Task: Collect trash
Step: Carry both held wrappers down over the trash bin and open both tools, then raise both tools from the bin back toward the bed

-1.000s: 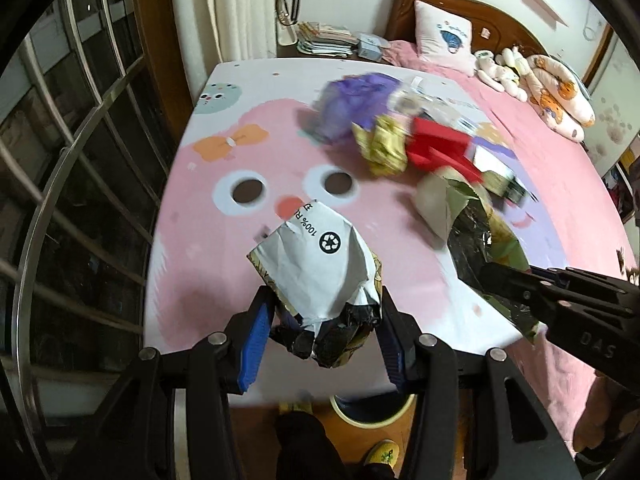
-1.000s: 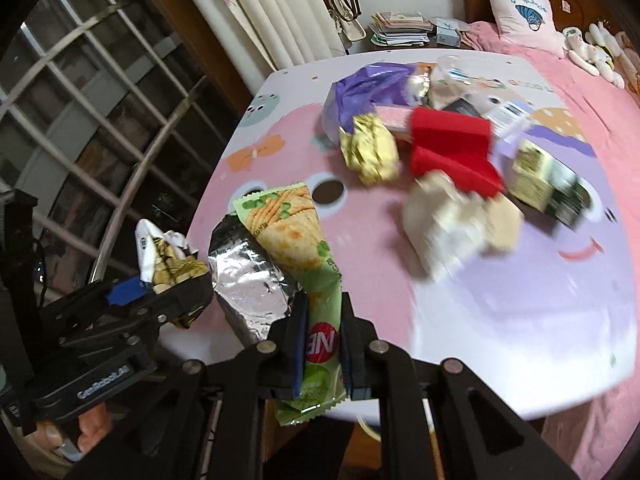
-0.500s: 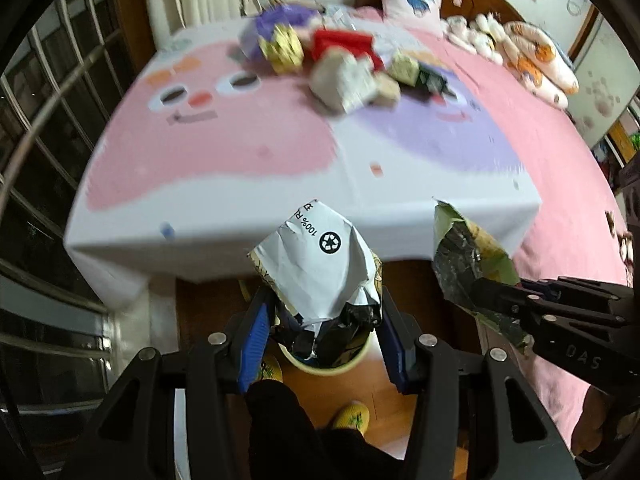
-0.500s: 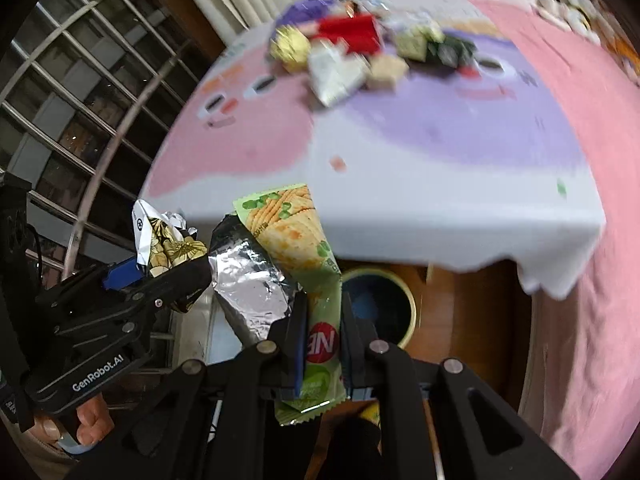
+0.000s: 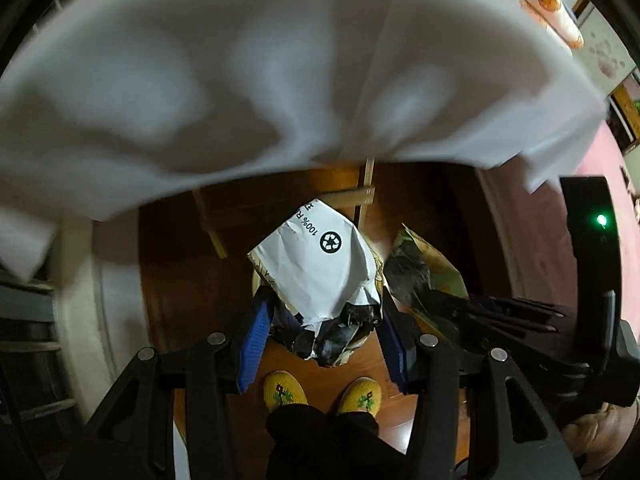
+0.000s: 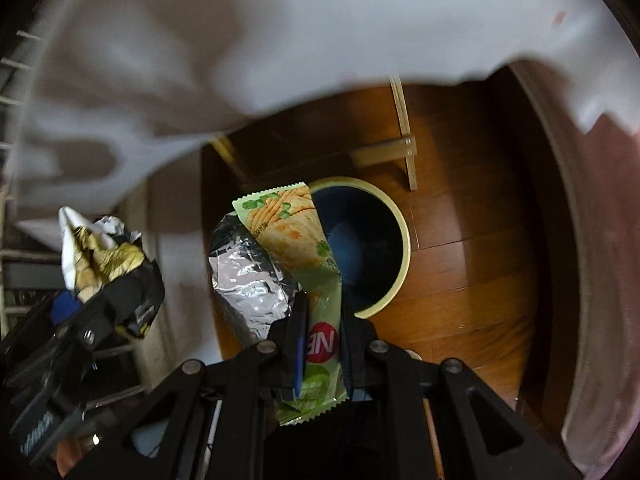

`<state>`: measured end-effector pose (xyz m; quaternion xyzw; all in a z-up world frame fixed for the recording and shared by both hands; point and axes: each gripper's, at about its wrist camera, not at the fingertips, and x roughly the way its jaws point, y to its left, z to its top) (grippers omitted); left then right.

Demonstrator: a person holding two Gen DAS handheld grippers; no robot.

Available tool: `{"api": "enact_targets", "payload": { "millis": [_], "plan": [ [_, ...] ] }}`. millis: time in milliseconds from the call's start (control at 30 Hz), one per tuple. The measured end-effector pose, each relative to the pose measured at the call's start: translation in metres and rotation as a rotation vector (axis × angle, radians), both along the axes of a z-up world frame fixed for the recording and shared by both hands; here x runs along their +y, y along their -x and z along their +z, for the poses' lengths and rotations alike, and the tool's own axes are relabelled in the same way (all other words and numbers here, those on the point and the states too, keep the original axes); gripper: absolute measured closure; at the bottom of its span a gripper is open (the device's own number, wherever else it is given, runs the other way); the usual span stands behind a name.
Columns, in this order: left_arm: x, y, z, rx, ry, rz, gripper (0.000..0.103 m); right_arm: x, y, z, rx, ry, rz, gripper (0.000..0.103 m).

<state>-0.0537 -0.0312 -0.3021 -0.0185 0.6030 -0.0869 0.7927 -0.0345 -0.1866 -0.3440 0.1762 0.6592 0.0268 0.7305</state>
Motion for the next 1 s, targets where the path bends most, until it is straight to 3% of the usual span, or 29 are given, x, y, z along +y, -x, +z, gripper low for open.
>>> {"api": "enact_targets", "payload": {
  "millis": [133,300,367,400,433,467,567,767,1000],
  "plan": [
    [-0.008,-0.01,-0.062,0.009,-0.015,-0.054,0.053,0.001,-0.011,-0.063,0.01,0.004,-0.048,0.088],
    [-0.019,-0.022,-0.11,0.004,-0.017,-0.097,0.049,-0.001,-0.024,-0.123,0.031,-0.025,-0.089,0.088],
    [-0.021,-0.027,-0.125,0.005,-0.026,-0.114,0.046,0.0,-0.027,-0.138,0.038,-0.023,-0.087,0.079],
    [-0.02,-0.031,-0.13,0.007,-0.034,-0.119,0.043,0.001,-0.028,-0.145,0.039,-0.023,-0.087,0.067],
    [-0.022,-0.033,-0.137,0.013,-0.043,-0.121,0.038,0.0,-0.028,-0.149,0.037,-0.019,-0.088,0.055],
    [-0.019,-0.034,-0.139,0.017,-0.042,-0.122,0.028,0.0,-0.028,-0.155,0.034,-0.021,-0.09,0.052],
    [-0.01,-0.041,-0.144,0.012,-0.034,-0.108,0.021,-0.003,-0.031,-0.162,0.029,-0.046,-0.1,0.05],
    [-0.008,-0.041,-0.135,-0.023,-0.047,-0.113,0.02,-0.004,-0.031,-0.16,0.006,-0.028,-0.093,0.05],
    [-0.005,-0.035,-0.101,-0.066,-0.049,-0.114,0.02,-0.005,-0.022,-0.123,-0.05,0.001,-0.096,0.05]
  ]
}}
